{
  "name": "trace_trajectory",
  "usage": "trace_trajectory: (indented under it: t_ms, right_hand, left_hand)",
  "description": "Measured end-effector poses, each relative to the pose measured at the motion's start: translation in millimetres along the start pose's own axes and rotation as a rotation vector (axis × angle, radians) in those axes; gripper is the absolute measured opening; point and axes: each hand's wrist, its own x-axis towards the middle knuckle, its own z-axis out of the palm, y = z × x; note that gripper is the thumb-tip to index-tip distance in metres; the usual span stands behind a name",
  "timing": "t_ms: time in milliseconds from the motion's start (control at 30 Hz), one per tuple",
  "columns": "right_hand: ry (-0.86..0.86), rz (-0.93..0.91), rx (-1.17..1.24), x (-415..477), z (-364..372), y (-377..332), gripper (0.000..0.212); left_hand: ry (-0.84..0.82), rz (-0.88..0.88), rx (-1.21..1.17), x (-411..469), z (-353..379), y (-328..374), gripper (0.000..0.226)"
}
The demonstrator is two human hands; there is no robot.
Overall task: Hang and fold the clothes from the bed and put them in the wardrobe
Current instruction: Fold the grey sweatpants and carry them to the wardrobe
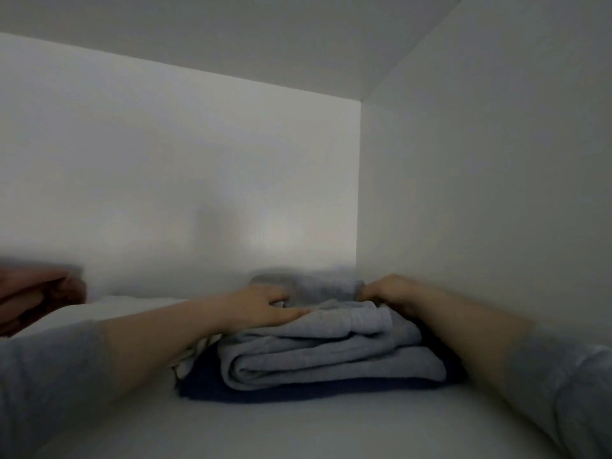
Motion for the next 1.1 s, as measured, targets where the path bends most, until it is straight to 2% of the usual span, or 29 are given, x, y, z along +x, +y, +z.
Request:
trace_trajectory:
  t_ms: [33,100,133,167,200,267,333,433,567,700,867,1000,1100]
  right_hand:
    - [0.01,0.015,0.02,-2,-3,-2,0.031]
    - [0.061,-0.056,-0.009,-4,-8,-8,0.063]
    - [0.126,-0.139,-0.067,-7,-8,-12,0.079]
    - [0.193,-0.262,-0.121,-9,-6,-16,0.082]
    - [0.225,-0.395,-0.145,-13,-4,-22,0.073]
    - [0.104,-0.572,-0.127,-17,1,-28,0.039]
    - [-0.068,-0.541,-0.237,-20,10,-25,0.022]
    - [-0.158,-0.404,-0.559,-20,25,-18,0.03]
    - [-0.134,-0.353,-0.674,-30,29,-31,0.039]
    - [-0.022,-0.466,-0.496,-66,21,-44,0.041]
    - [0.125,-0.519,-0.337,-137,23,-43,0.037]
    - [0.225,-0.52,-0.271,-206,26,-44,0.033]
    - [0.332,-0.541,-0.237,-261,25,-43,0.025]
  left_hand:
    - [-0.006,-0.014,-0.029,-2,-1,1,0.089]
    - [-0.03,0.005,-0.007,-5,-3,4,0.108]
    - [-0.042,0.019,0.044,-6,-2,6,0.113]
    - [-0.049,0.024,0.09,-8,-3,8,0.117]
    - [-0.056,0.024,0.119,-9,-2,10,0.12]
    - [-0.058,0.02,0.163,-12,1,12,0.119]
    - [-0.057,-0.002,0.176,-15,4,14,0.108]
    - [-0.033,-0.036,0.151,-21,8,14,0.1]
    - [0.04,0.008,0.083,-39,8,21,0.104]
    - [0.053,0.006,0.015,-72,-2,25,0.084]
    - [0.209,0.062,-0.041,-111,-7,43,0.045]
    - [0.265,0.163,-0.046,-152,-23,70,0.053]
    - [0.309,0.245,-0.126,-192,-24,93,0.047]
